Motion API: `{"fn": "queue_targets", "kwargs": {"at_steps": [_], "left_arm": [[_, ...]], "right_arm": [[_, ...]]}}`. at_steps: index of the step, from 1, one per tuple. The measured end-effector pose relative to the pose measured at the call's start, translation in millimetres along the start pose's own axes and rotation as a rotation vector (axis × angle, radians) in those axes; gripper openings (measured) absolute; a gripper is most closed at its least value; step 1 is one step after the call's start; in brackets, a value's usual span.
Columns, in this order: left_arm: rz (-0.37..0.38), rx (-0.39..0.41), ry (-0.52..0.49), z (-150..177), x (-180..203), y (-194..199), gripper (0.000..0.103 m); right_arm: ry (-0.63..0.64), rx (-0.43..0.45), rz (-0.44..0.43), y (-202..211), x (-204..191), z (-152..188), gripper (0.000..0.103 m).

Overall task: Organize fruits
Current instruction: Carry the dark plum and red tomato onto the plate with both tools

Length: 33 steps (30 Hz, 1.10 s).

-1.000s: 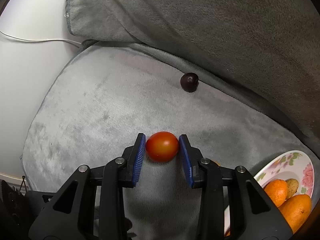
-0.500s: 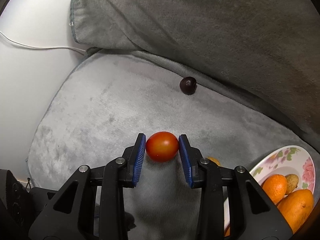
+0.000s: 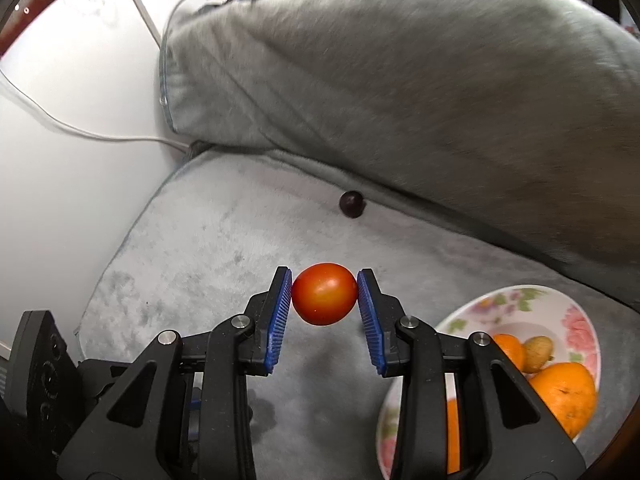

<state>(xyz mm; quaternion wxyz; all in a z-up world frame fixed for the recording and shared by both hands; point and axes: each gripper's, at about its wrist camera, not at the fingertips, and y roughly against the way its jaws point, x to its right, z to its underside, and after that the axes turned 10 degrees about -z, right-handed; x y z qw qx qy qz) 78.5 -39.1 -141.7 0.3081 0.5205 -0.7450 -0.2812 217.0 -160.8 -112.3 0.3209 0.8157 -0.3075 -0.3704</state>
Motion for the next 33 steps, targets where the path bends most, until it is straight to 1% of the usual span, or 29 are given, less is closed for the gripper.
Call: {"fn": "queue_targets", "kwargs": {"at_steps": [6,13,18,24,30,33], "left_arm": [[0.017,0.02,-0.012,-9,8,5,0.021],[0.04,0.036,-0.041,-21,30,0,0.021],[0.052,0.047,-0.054,-36,38,-4,0.021],[0.057,0.053,-0.066,-53,50,-16,0.021],[0.052,0.053,-0.077,-68,59,-31,0.021],[0.053,0.048,-0.078,-75,62,-38,0.021]], "right_arm": [[-0.018,0.051,0.009,28,13,5,0.036],[-0.041,0.099,0.044,62,33,14,0.036],[-0.062,0.135,0.059,88,48,25,0.036],[-0.066,0.17,0.087,116,54,49,0.036],[-0.091,0.202,0.085,140,58,79,0.036],[-0.091,0.206,0.09,146,58,91,0.036]]}}
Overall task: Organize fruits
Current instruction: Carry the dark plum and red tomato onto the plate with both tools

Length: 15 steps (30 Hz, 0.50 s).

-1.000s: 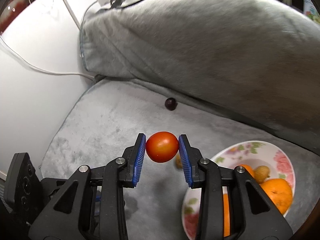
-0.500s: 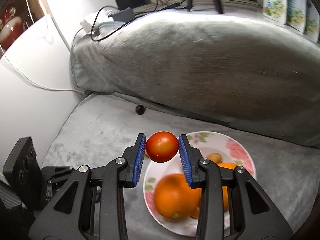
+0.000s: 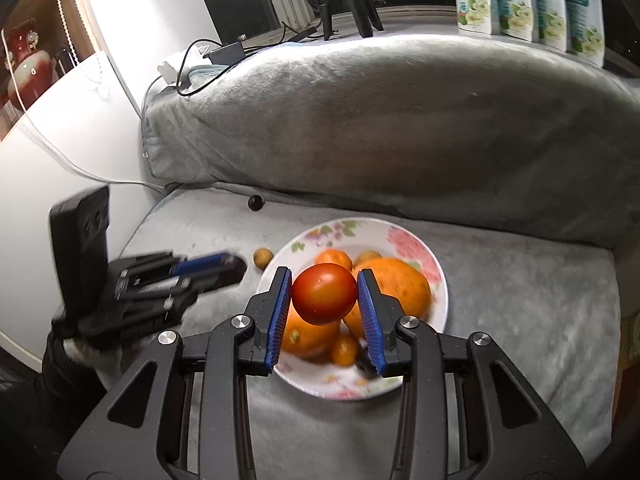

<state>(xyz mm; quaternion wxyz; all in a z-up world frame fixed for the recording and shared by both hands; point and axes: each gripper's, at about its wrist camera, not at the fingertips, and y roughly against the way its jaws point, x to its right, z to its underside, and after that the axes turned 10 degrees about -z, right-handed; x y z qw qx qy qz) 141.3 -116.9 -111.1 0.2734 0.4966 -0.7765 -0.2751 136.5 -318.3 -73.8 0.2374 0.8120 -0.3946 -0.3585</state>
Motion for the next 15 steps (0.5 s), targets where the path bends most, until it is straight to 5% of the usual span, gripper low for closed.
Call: {"fn": "queue_targets", "kwargs": {"at_steps": [15], "left_arm": [[-0.025,-0.026,-0.016,-22,4,-27,0.021]], "right_arm": [[-0.016,-0.024,-0.024,1,1,44,0.036]]}}
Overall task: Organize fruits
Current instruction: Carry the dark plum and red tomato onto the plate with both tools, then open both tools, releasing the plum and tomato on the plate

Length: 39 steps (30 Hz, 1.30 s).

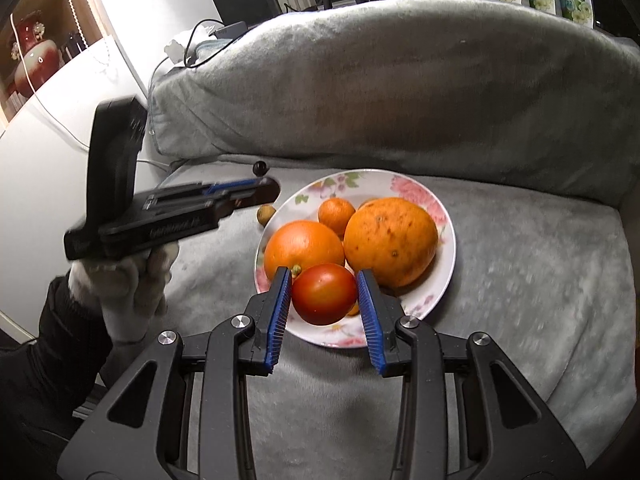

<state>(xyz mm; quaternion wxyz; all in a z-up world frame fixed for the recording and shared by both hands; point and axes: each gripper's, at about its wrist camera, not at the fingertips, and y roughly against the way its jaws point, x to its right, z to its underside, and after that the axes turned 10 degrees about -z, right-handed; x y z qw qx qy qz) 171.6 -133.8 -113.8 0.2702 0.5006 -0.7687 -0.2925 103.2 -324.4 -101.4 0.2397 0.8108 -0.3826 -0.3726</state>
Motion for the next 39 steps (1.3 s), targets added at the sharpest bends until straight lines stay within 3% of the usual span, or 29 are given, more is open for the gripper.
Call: {"fn": "queue_targets", "kwargs": {"at_steps": [21,23,25,26,28,32,36,39], "left_arm": [[0.029,-0.024,-0.003,-13,8,-17,0.022],[0.031,-0.024,-0.005,-14,9,-17,0.03],[0.034,-0.022,-0.006,-14,9,-16,0.032],[0.034,-0.021,-0.008,-14,9,-15,0.032],[0.033,-0.019,-0.009,-15,9,-14,0.036],[0.04,-0.012,-0.002,-16,10,-12,0.064],[0.019,-0.008,-0.002,-16,11,-9,0.072],[0.009,-0.008,-0.006,-17,11,-7,0.073]], "right_arm": [[0.036,-0.014,0.025,-8,-2,7,0.036],[0.04,-0.015,0.028,-8,-3,6,0.037],[0.043,-0.007,0.03,-6,-4,6,0.055],[0.046,0.002,0.033,-4,-5,5,0.059],[0.055,0.014,0.033,-2,-7,4,0.061],[0.072,0.023,0.038,1,-11,4,0.072],[0.085,0.037,0.037,5,-16,5,0.086],[0.094,0.032,0.04,4,-20,4,0.087]]}}
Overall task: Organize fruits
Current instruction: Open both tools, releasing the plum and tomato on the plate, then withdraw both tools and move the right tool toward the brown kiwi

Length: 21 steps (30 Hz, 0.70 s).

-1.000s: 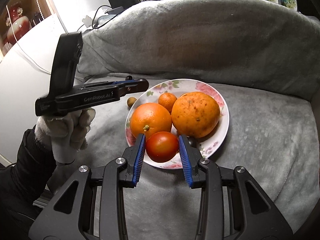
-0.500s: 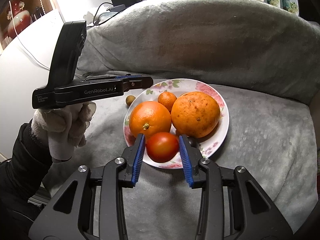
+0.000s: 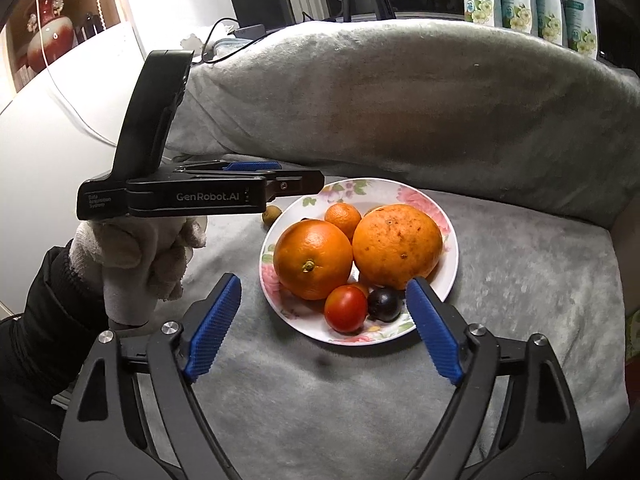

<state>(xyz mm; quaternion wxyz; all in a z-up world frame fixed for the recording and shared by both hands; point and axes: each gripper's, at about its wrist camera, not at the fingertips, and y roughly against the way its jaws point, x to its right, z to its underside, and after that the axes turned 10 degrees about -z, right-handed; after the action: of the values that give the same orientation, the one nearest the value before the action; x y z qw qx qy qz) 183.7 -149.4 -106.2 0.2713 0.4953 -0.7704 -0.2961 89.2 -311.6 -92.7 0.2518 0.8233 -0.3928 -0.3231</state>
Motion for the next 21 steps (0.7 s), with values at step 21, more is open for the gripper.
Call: {"fn": "queue_targets", "kwargs": {"at_steps": [21], "left_arm": [[-0.058,0.085,-0.041,2,2,35,0.074]], "right_arm": [[0.052,0.019,0.0,2,-23,0,0.087]]}}
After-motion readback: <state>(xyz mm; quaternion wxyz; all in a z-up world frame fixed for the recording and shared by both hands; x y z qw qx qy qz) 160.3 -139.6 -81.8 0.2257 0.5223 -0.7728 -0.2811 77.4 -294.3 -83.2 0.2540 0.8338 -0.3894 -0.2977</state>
